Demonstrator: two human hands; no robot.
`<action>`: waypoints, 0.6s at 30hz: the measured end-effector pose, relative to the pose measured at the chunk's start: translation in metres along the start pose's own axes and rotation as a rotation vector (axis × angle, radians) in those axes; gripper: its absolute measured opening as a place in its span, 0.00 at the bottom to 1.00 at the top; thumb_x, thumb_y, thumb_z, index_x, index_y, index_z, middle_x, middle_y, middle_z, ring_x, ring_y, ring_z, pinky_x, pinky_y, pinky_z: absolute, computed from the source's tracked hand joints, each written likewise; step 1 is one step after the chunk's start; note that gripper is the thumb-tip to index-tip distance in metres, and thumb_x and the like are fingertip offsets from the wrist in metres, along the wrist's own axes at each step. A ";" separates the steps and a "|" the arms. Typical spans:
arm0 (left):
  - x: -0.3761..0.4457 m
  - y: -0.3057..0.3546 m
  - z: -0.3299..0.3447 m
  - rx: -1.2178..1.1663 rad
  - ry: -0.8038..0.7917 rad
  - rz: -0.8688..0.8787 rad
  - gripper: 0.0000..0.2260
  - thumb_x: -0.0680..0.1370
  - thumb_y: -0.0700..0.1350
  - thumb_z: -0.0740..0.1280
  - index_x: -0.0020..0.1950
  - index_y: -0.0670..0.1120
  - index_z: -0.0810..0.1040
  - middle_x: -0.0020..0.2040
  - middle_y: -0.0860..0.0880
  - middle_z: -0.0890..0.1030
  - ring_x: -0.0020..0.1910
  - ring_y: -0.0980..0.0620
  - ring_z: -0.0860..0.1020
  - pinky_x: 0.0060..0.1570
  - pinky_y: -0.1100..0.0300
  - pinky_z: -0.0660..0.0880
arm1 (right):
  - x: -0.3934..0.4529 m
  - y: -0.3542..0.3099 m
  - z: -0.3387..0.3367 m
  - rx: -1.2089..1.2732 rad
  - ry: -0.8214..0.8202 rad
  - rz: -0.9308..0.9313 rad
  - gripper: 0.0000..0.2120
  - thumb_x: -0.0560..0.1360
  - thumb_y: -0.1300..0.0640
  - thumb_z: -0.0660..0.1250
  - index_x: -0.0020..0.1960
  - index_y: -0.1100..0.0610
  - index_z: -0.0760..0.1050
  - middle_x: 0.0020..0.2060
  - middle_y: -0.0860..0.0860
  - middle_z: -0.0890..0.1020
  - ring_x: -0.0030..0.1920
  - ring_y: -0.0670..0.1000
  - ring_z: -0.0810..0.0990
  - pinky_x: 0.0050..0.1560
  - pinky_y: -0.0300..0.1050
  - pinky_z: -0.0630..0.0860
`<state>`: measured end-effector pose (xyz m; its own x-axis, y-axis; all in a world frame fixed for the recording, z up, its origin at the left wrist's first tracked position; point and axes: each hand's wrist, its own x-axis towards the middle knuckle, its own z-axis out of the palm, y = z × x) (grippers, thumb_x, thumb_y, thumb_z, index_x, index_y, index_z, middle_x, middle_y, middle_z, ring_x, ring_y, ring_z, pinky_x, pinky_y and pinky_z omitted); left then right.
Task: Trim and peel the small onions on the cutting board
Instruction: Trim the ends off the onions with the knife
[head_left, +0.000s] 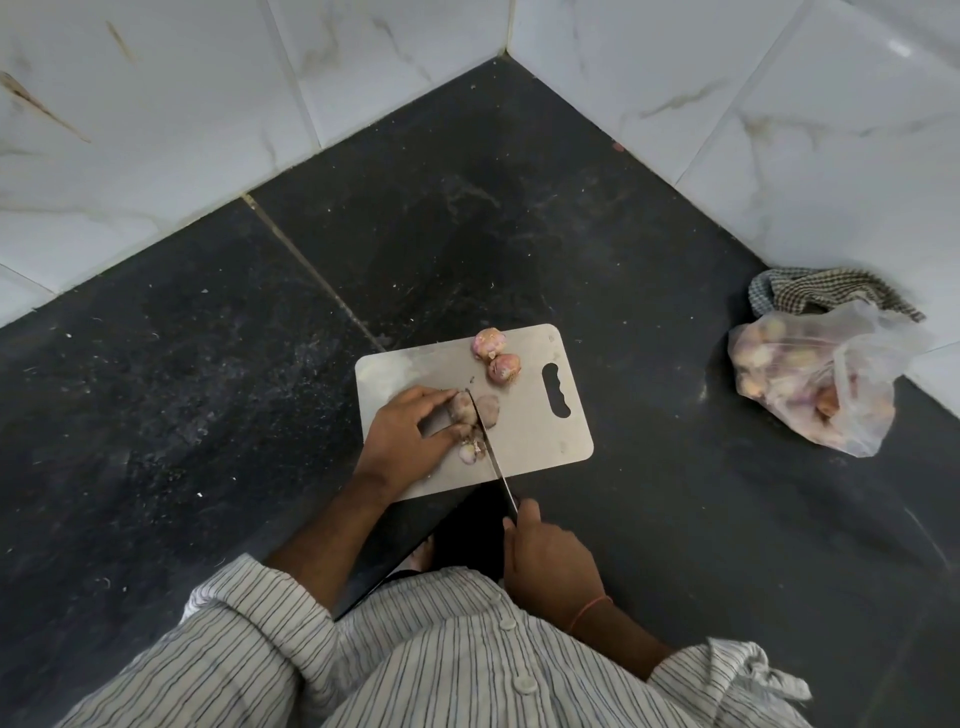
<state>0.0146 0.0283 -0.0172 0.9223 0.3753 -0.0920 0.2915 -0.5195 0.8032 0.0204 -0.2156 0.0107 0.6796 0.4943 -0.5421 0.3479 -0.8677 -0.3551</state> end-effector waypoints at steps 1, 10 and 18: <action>0.000 0.000 0.000 -0.002 0.004 -0.002 0.24 0.76 0.51 0.80 0.71 0.49 0.83 0.62 0.57 0.83 0.62 0.59 0.80 0.66 0.63 0.76 | -0.004 0.003 0.002 -0.003 -0.004 0.006 0.09 0.88 0.44 0.51 0.55 0.48 0.61 0.39 0.46 0.79 0.35 0.49 0.77 0.35 0.45 0.72; -0.002 -0.001 0.000 -0.048 0.013 -0.003 0.20 0.77 0.49 0.80 0.68 0.52 0.82 0.62 0.61 0.82 0.65 0.60 0.79 0.68 0.60 0.76 | -0.005 0.009 0.010 -0.100 0.036 0.020 0.14 0.88 0.43 0.48 0.60 0.51 0.65 0.46 0.51 0.86 0.43 0.56 0.86 0.44 0.53 0.83; -0.013 -0.002 -0.009 -0.345 0.085 -0.187 0.19 0.76 0.55 0.77 0.66 0.62 0.81 0.66 0.60 0.84 0.68 0.59 0.80 0.70 0.55 0.76 | -0.005 0.011 0.008 -0.064 0.034 0.042 0.14 0.88 0.42 0.49 0.59 0.51 0.65 0.46 0.51 0.86 0.44 0.56 0.86 0.45 0.54 0.83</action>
<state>-0.0002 0.0318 -0.0125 0.8328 0.5088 -0.2180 0.3367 -0.1531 0.9291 0.0157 -0.2267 0.0034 0.7154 0.4563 -0.5292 0.3586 -0.8897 -0.2825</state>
